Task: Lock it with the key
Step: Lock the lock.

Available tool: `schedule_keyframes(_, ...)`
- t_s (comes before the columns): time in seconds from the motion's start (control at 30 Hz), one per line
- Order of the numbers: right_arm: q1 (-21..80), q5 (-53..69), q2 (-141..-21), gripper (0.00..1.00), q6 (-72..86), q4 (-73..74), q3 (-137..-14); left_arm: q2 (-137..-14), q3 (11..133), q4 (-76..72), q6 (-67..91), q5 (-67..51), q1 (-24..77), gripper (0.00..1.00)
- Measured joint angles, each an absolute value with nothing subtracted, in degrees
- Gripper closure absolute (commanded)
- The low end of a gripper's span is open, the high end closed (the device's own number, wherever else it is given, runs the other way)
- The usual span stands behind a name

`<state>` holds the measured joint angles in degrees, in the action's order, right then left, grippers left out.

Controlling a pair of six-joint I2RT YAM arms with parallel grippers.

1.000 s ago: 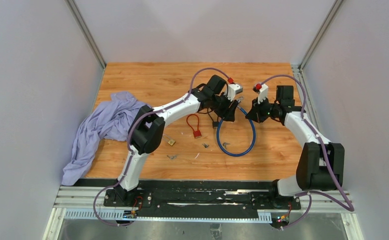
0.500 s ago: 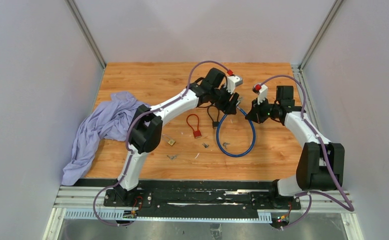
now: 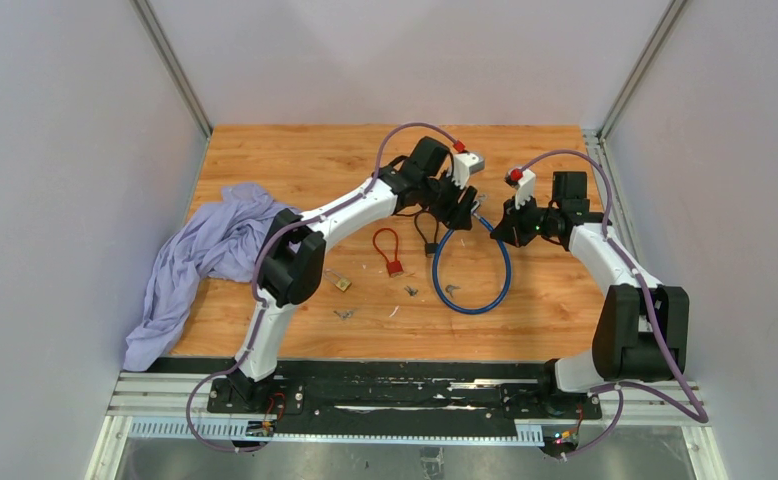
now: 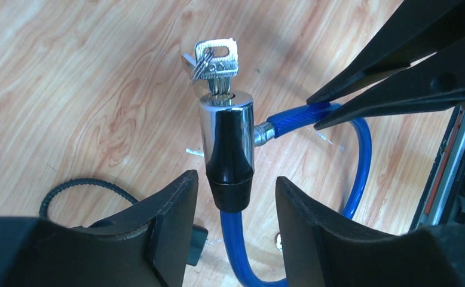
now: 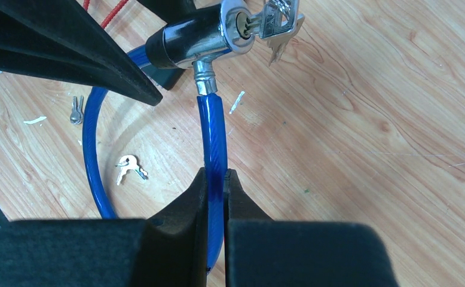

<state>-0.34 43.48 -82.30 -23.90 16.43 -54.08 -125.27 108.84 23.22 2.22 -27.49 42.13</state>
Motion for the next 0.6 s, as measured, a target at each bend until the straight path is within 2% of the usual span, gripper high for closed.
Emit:
schedule_keyframes(0.33,-0.34,43.51,-82.3,0.99,-23.9,16.45,-54.08,-126.26,108.16,23.11,3.09,-27.97,42.13,0.59)
schedule_keyframes(0.47,-0.34,43.51,-82.3,0.99,-23.9,16.45,-54.08,-126.89,108.2,23.09,3.57,-28.25,42.13,0.71)
schedule_keyframes(0.6,-0.34,43.62,-82.3,0.99,-23.81,16.64,-54.08,-127.07,108.2,23.14,3.84,-28.45,42.11,0.87)
